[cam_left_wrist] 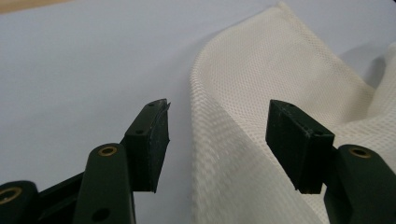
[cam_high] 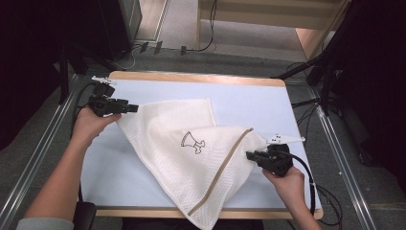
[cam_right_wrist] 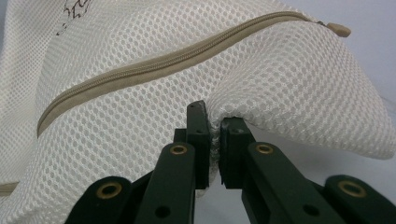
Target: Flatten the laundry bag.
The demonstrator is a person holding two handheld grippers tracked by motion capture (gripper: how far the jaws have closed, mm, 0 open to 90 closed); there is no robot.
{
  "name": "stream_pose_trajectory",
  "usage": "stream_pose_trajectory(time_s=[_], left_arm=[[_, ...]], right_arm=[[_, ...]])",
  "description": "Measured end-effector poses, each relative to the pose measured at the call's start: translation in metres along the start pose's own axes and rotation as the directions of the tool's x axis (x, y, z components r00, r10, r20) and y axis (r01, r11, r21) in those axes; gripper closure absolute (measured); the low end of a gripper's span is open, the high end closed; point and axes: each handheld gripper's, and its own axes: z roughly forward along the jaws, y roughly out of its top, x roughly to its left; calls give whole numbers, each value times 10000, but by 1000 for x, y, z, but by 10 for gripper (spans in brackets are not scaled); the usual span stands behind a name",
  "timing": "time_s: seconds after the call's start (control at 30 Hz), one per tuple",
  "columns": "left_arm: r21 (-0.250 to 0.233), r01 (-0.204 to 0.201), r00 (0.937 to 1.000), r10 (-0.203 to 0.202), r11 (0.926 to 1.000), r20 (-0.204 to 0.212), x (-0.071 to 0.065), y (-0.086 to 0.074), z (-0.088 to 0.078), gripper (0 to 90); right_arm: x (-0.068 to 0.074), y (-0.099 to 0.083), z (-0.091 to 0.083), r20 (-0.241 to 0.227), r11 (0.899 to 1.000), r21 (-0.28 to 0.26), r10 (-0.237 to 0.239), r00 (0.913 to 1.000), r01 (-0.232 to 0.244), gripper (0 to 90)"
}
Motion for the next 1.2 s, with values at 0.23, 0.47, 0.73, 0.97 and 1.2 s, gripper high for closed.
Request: stream_pose_trajectory(time_s=[0.23,0.47,0.73,0.97,1.2], left_arm=[[1426,400,9987,-440,9890,255,11,-1,42,647],[972,718,9974,-708,9927,-142,18,-10,34,879],[-720,1733,9831,-1769,9822,-465,39,-27,1,882],[-1551,2340,9707,-2395,9598,-177,46,-44,-16,881],[-826,2363,9713,-2378,9682,-87,41,-69,-9,874]], right_arm=[[-2,0,2,-101,10000,41,56,9999,-55,862],[-8,7,2,15,9998,-207,61,10000,-61,865],[-17,28,-1,279,9950,-994,15,9996,13,873],[-25,58,-3,518,9855,-1691,-61,9986,148,876],[-34,56,12,676,9950,-999,93,9977,-25,874]])
